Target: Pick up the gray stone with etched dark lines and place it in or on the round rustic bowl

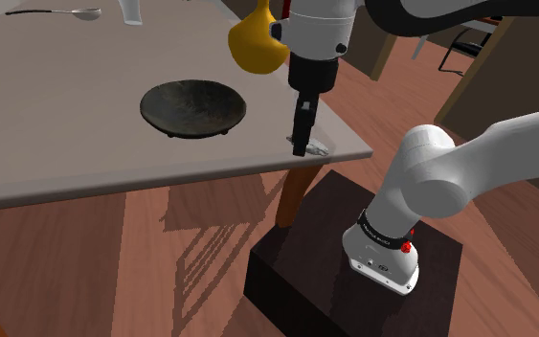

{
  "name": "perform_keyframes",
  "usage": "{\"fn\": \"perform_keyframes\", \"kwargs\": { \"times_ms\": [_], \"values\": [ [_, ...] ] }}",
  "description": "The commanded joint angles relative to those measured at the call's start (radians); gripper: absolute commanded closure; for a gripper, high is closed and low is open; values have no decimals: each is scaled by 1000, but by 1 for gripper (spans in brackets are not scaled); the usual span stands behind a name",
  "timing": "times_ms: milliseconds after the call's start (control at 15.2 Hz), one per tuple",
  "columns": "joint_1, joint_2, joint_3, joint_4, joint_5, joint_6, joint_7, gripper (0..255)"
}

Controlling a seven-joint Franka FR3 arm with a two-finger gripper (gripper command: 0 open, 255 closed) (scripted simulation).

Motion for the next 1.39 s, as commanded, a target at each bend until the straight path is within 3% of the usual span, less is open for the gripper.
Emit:
{"fn": "perform_keyframes", "kwargs": {
  "times_ms": [0, 66, 660, 1320],
  "values": [
    [0, 0, 0, 0, 0, 0, 0, 0],
    [0, 0, 0, 0, 0, 0, 0, 255],
    [0, 0, 0, 0, 0, 0, 0, 255],
    [-12, 23, -20, 147, -21, -123, 0, 255]
  ]
}}
